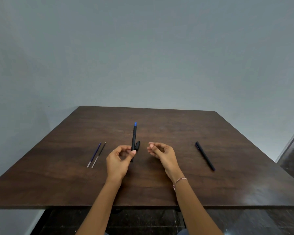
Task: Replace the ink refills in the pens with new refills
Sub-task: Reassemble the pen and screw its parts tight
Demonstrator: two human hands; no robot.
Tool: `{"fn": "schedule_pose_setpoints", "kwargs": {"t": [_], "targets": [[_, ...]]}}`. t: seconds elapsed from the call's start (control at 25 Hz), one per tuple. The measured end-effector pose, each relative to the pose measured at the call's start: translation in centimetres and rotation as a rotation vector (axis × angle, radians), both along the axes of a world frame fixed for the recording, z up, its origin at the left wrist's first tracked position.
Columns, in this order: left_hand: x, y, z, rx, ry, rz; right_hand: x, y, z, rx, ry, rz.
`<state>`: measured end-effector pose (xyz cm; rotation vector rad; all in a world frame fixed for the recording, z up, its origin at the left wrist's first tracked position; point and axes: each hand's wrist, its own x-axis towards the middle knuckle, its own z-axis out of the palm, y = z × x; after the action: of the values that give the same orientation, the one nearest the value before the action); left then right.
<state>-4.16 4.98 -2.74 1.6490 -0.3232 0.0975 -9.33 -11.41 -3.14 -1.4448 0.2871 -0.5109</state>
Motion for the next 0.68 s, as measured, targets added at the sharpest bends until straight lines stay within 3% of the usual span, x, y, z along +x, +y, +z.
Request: {"fn": "schedule_pose_setpoints", "kwargs": {"t": [0.32, 0.68], "targets": [[0.1, -0.2, 0.0, 0.042, 0.005, 0.006, 3.7, 1.5, 0.8, -0.485, 0.245, -0.129], [0.3, -0.2, -0.3, 0.021, 0.054, -0.01, 5.8, 3.6, -0.1, -0.96, 0.264, -0.161]]}}
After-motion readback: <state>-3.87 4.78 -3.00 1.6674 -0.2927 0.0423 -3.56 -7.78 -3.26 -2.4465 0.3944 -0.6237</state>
